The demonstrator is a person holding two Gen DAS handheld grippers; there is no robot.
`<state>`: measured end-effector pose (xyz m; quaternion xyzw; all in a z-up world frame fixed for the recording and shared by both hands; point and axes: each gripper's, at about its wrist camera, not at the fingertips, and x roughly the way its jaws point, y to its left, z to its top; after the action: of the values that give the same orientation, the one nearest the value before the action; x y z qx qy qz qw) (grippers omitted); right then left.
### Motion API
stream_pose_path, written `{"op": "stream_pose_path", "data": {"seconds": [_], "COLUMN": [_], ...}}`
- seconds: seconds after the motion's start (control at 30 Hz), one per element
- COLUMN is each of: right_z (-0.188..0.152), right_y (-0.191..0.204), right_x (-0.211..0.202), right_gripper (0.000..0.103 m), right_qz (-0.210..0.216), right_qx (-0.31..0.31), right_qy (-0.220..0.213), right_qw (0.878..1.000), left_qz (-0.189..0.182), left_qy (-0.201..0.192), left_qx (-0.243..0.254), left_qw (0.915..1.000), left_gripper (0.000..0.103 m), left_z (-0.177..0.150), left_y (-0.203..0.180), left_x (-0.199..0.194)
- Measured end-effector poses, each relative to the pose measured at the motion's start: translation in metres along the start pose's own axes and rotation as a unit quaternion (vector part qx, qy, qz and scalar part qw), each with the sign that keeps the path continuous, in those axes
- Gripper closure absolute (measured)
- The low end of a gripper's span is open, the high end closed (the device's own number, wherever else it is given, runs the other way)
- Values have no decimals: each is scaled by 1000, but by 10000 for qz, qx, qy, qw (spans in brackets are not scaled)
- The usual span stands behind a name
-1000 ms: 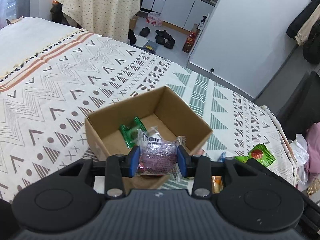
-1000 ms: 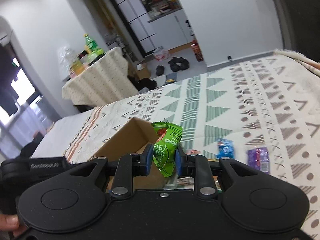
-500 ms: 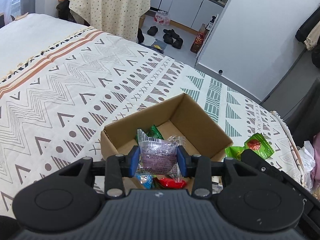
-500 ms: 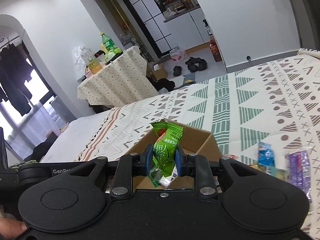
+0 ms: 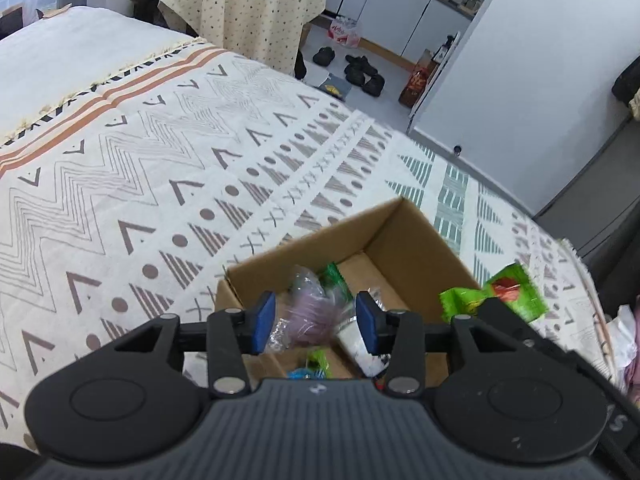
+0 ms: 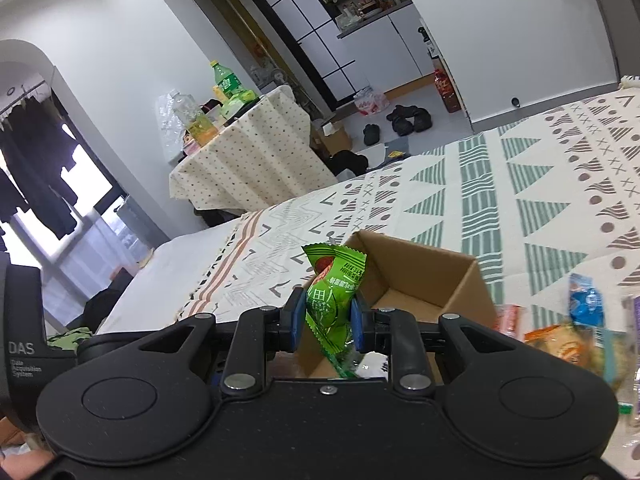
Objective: Organize snacks
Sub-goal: 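Carry both snacks over the cardboard box and open both grippers to drop them, then grasp the clear bread pack with the left gripper while the right grasps the purple bar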
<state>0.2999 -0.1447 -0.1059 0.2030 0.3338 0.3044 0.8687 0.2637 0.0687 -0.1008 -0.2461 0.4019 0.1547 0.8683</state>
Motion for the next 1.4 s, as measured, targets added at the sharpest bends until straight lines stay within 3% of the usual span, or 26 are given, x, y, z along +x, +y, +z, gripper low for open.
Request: {"op": "stream_pose_path", "data": {"seconds": [0.2, 0.27, 0.33, 0.53, 0.73, 1.0, 1.13, 1.4], "right_z": [-4, -6, -7, -9, -15, -13, -12, -11], "right_y": [6, 7, 4, -7, -17, -36, -54, -79], "right_x": [14, 14, 12, -2, -22, -50, -67, -94], "right_gripper": [79, 70, 60, 59, 59, 57, 54, 42], "right_qz": [84, 88, 80, -234, -559, -1009, -1227, -1516], "right_qx": [-7, -6, 45, 128, 61, 10, 36, 80], "right_qy": [73, 135, 175, 233, 423, 545, 536, 512], "right_qw": [9999, 9999, 9998, 9994, 9975, 9934, 9910, 9871], "left_qz": [56, 69, 68, 245, 272, -111, -266, -461], "left_qy": [24, 51, 66, 24, 182, 247, 251, 543], "left_qx": [-111, -122, -131, -1, -17, -41, -25, 177], "left_qw": [9999, 9999, 9999, 9997, 9995, 9996, 9993, 9973], "left_gripper": [51, 47, 39, 18, 15, 12, 4, 3], "left_z": [4, 2, 0, -8, -18, -37, -45, -62], "left_y": [10, 11, 11, 5, 0, -19, -33, -63], "left_x": [-3, -4, -5, -11, -14, -26, -32, -28]}}
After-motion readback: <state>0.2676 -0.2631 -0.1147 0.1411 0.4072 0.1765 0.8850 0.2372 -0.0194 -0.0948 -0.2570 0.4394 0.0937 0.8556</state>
